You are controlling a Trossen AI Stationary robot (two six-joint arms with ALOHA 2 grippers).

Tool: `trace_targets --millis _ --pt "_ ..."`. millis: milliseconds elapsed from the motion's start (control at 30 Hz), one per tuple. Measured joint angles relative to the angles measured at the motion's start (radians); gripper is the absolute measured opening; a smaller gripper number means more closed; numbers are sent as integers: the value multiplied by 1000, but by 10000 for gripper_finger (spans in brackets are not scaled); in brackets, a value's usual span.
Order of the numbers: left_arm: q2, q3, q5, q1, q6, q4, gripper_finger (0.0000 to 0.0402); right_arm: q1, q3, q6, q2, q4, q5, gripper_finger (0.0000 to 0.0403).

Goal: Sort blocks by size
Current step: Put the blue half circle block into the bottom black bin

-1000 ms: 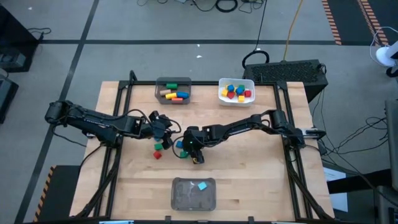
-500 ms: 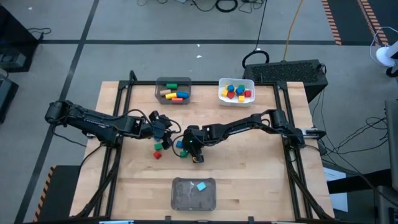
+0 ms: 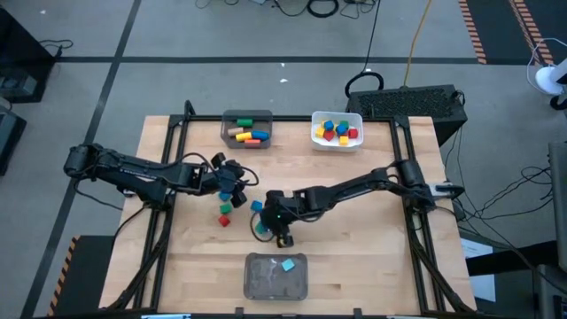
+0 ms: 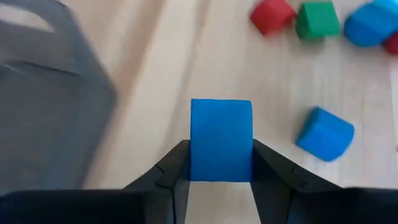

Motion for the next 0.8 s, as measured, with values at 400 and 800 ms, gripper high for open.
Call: trace_targets --millis 400,800 --pt "0 0 -2 91 122 12 167 158 0 -61 -59 -24 -6 122" --pt "0 0 62 97 42 9 167 243 0 -295 -40 10 -97 121"
